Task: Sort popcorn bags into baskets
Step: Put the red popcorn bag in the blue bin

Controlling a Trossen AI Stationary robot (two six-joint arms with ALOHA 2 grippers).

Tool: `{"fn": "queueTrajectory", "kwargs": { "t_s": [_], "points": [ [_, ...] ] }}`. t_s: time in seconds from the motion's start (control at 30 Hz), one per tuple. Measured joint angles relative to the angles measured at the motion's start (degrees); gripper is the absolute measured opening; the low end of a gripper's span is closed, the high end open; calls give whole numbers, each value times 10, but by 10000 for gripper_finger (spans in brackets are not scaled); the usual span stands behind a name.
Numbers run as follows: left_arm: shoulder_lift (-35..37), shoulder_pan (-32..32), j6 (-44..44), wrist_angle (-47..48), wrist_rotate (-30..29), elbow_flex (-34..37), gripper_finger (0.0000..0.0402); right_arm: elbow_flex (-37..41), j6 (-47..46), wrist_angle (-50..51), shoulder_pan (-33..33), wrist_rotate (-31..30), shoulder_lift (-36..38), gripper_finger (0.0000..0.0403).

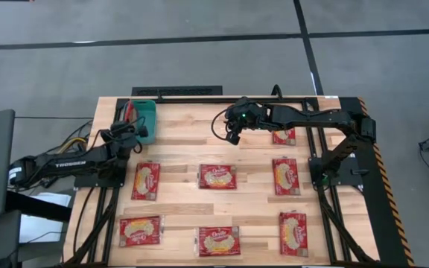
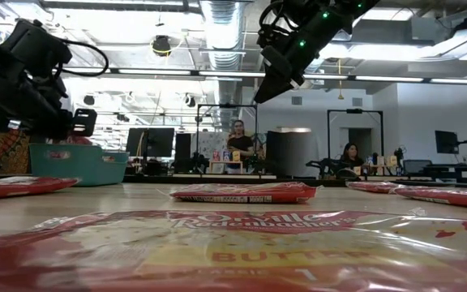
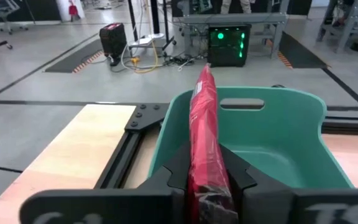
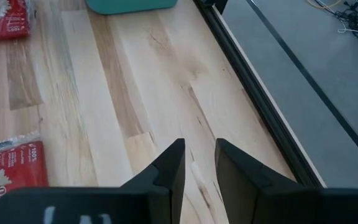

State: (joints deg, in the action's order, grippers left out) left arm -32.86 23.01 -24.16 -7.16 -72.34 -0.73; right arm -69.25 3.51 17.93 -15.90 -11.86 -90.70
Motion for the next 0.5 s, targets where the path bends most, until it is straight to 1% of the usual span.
{"fn": "queueTrajectory", "kwargs": {
  "t_s": [0.1,0.23,0.5],
  "points": [
    [0,5,4,6,0,-9,42,0,0,0,0,0,0,111],
    [0,6,39,4,-10,-25,64,0,0,1,0,0,0,111],
    [0,6,101,4,-10,-51,101,0,0,5,0,0,0,111]
  ]
}}
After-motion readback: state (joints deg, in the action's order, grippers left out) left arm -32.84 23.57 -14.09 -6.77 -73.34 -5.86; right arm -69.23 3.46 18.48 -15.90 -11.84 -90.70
